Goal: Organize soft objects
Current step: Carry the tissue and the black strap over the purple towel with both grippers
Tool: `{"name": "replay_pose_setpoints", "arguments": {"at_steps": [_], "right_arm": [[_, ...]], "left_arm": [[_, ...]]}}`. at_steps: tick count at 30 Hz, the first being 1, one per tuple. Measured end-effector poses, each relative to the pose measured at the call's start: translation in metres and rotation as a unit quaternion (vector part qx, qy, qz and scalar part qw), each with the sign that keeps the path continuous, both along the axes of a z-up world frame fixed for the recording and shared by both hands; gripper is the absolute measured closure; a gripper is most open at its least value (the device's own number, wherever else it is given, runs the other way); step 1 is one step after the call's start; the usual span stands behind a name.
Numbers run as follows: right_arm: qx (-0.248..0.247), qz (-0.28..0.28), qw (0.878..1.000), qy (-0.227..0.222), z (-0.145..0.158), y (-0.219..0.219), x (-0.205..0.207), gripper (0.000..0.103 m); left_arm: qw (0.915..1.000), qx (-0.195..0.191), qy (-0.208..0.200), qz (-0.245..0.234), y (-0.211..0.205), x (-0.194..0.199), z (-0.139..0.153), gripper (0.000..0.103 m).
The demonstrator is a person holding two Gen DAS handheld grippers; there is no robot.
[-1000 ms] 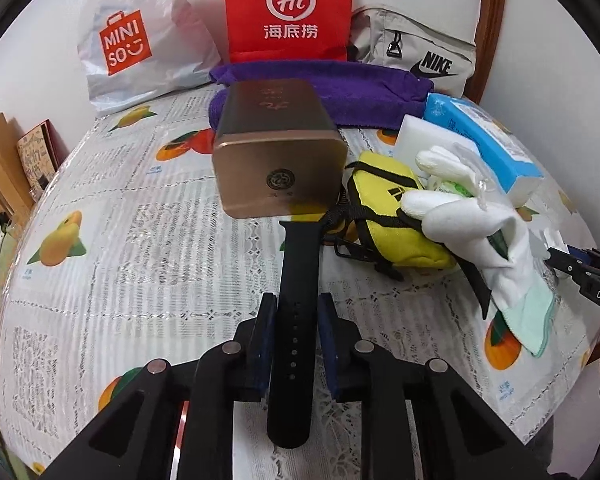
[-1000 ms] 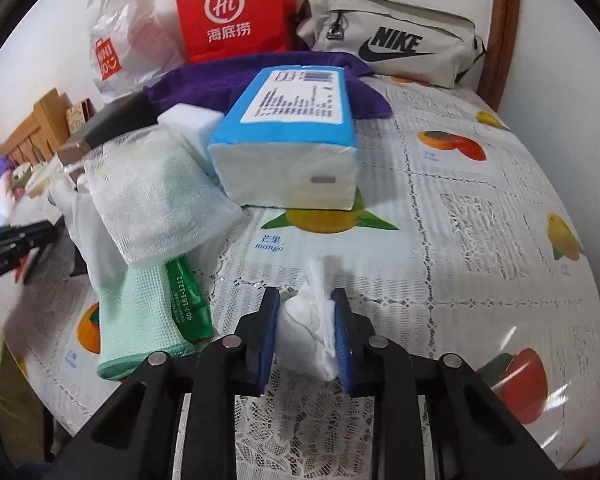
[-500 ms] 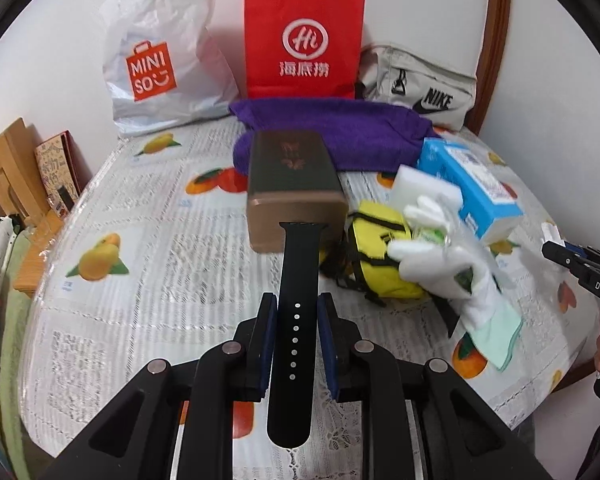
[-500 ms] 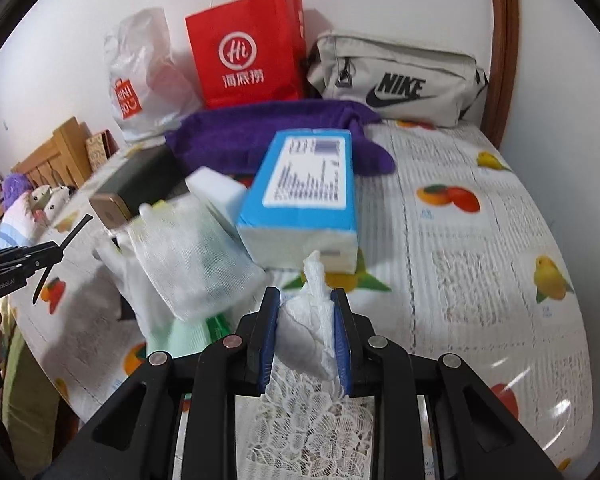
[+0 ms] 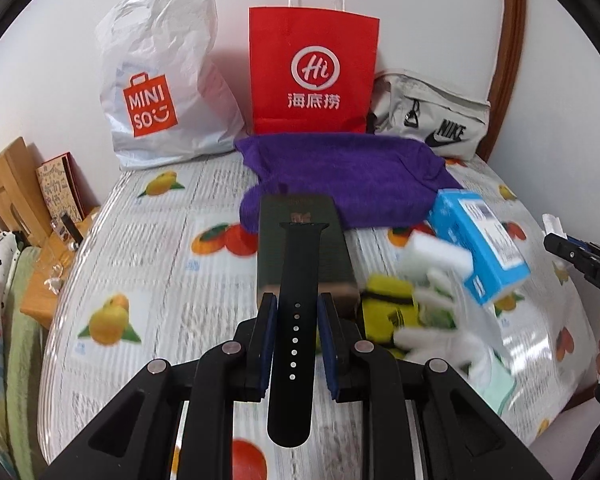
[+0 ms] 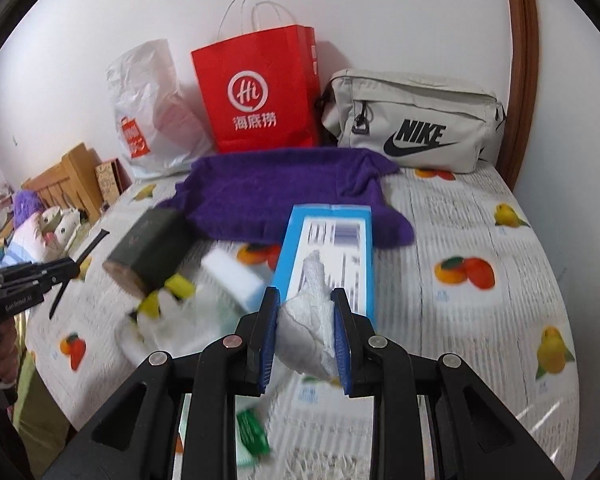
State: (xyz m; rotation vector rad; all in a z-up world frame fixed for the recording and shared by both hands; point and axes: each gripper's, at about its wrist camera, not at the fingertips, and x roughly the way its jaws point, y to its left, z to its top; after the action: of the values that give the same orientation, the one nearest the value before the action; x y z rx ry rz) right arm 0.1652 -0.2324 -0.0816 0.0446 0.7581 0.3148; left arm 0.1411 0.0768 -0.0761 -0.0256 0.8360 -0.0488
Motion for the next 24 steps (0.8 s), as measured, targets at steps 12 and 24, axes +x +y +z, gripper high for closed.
{"name": "replay_pose_setpoints", "arguments": {"at_steps": [12, 24], "right_arm": [[0.021, 0.018, 1.000, 0.008, 0.015, 0.019, 0.082, 0.077], [0.017, 0.026, 0.999, 0.019, 0.007, 0.026, 0.167, 0.077]], "left_arm": [[0.9998, -0.013, -0.010, 0.011, 0.003, 0.076, 0.017, 0.083], [0.9990, -0.034, 0.004, 0.030, 0.008, 0.152, 0.003, 0.083]]}}
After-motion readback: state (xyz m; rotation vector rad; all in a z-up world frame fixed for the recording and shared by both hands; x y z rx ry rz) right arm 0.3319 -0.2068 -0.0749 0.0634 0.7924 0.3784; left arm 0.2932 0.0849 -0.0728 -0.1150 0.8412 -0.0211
